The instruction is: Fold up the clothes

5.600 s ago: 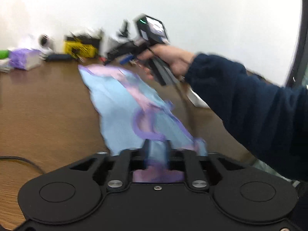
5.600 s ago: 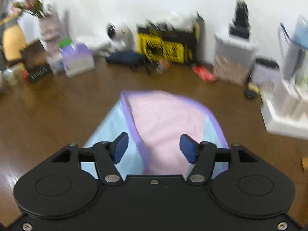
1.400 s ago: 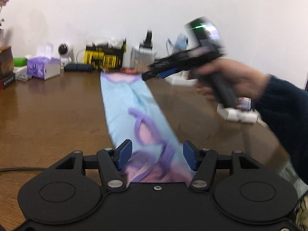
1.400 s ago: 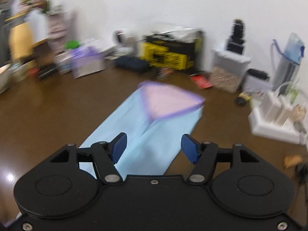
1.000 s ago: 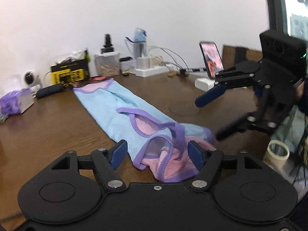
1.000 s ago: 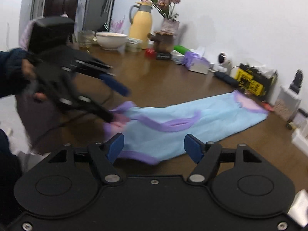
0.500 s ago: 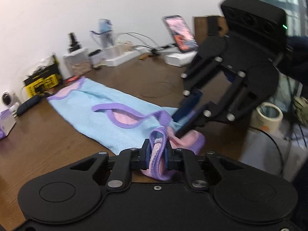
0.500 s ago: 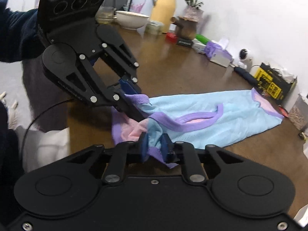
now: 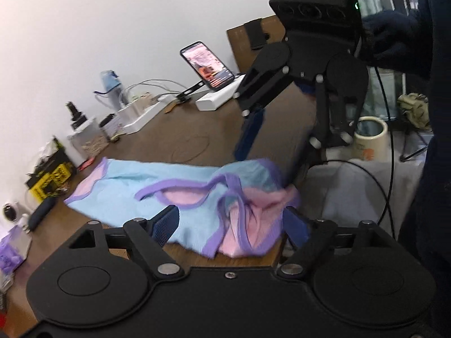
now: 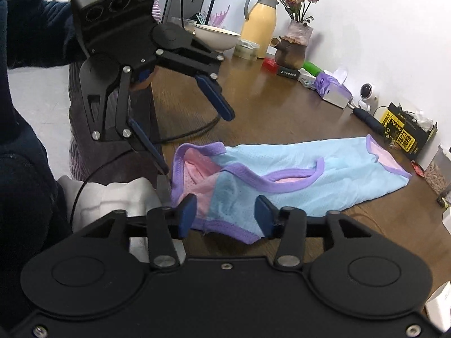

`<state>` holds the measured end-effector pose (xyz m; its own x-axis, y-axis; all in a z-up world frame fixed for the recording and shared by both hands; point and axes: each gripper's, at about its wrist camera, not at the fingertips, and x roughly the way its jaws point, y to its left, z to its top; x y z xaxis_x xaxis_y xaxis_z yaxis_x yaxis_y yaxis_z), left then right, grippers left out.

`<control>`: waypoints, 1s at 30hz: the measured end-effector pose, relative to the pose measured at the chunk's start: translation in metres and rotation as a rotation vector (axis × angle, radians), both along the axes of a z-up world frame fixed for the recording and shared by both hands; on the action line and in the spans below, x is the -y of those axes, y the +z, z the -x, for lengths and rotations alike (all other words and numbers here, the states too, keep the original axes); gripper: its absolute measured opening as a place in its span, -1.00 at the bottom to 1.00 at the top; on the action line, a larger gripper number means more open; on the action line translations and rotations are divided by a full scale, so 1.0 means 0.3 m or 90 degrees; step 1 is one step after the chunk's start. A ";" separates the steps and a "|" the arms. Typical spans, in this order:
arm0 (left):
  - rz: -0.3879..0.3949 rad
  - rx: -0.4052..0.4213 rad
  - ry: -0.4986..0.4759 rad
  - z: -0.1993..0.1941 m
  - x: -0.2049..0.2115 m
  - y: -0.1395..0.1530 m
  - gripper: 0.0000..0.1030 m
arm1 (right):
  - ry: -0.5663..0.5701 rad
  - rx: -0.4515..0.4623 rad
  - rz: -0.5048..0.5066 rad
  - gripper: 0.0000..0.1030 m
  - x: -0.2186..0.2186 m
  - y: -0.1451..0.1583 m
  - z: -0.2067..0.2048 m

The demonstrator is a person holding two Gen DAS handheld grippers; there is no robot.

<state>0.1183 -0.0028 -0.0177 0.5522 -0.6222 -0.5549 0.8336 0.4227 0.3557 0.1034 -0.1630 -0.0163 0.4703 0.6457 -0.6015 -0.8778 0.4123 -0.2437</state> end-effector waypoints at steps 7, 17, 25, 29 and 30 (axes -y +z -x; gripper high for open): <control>-0.003 -0.142 -0.018 -0.129 0.006 -0.019 -0.22 | -0.025 -0.061 -0.007 0.14 0.000 -0.022 -0.089; 0.016 -0.120 -0.007 -0.187 -0.018 0.037 -0.77 | -0.015 -0.036 0.002 -0.70 -0.001 0.019 -0.125; -0.014 -0.032 0.024 -0.395 0.014 0.136 -0.77 | -0.078 0.059 0.004 -0.70 -0.010 0.139 -0.316; -0.025 -0.030 0.046 -0.552 0.046 0.119 -0.77 | -0.102 0.048 0.019 -0.70 -0.017 0.138 -0.463; -0.026 -0.030 0.047 -0.575 0.050 0.113 -0.77 | -0.111 0.039 0.026 -0.70 -0.018 0.125 -0.513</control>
<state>0.2908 -0.0177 0.0163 0.5685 -0.5571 -0.6054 0.8167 0.4704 0.3342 0.2573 -0.1575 0.0213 0.6093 0.5265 -0.5929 -0.7771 0.5453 -0.3144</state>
